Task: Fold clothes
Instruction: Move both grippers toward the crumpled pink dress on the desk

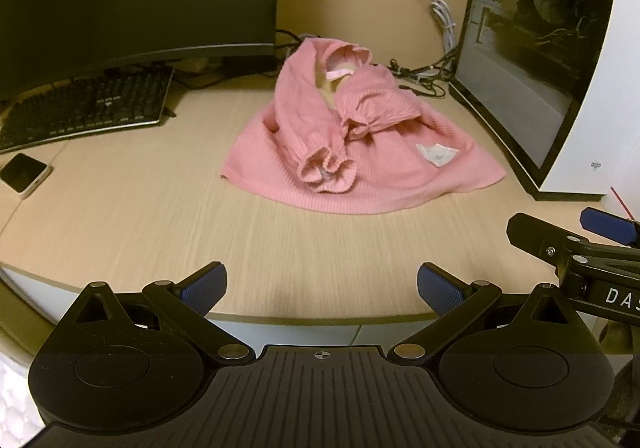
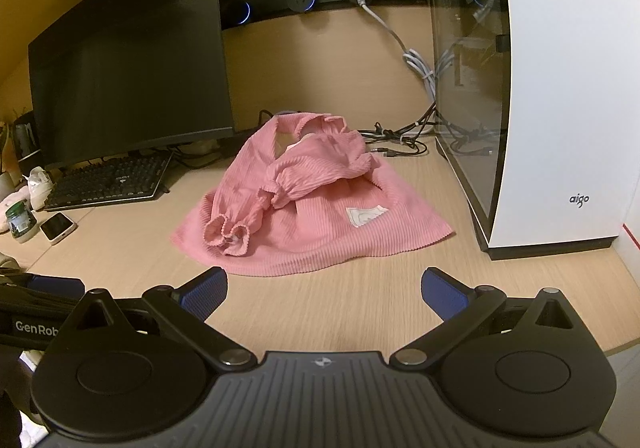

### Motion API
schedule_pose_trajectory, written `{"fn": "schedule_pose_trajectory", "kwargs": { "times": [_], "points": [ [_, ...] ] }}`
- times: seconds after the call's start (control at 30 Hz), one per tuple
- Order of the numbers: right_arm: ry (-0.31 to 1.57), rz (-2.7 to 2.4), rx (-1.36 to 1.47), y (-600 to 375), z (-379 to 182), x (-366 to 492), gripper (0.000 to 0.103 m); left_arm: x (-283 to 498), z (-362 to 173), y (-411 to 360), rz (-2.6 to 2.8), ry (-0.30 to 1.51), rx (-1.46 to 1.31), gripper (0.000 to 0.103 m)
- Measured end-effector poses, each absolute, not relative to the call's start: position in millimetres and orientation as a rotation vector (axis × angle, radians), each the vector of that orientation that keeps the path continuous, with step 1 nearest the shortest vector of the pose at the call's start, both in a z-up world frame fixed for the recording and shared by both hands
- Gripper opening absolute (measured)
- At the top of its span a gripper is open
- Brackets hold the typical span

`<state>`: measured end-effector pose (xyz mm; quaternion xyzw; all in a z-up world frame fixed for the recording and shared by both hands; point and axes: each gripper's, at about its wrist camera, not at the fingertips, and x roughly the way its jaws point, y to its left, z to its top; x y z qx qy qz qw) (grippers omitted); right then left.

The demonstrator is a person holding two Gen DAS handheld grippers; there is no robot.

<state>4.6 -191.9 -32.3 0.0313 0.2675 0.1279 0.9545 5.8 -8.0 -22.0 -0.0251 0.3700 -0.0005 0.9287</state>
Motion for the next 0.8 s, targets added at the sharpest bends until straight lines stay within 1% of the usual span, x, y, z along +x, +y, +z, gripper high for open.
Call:
{"fn": "schedule_pose_trajectory", "kwargs": {
  "times": [0.8],
  "points": [
    [0.602, 0.219, 0.076, -165, -42, 32, 0.103, 43, -33, 21, -0.047, 0.805, -0.065, 0.103]
  ]
}}
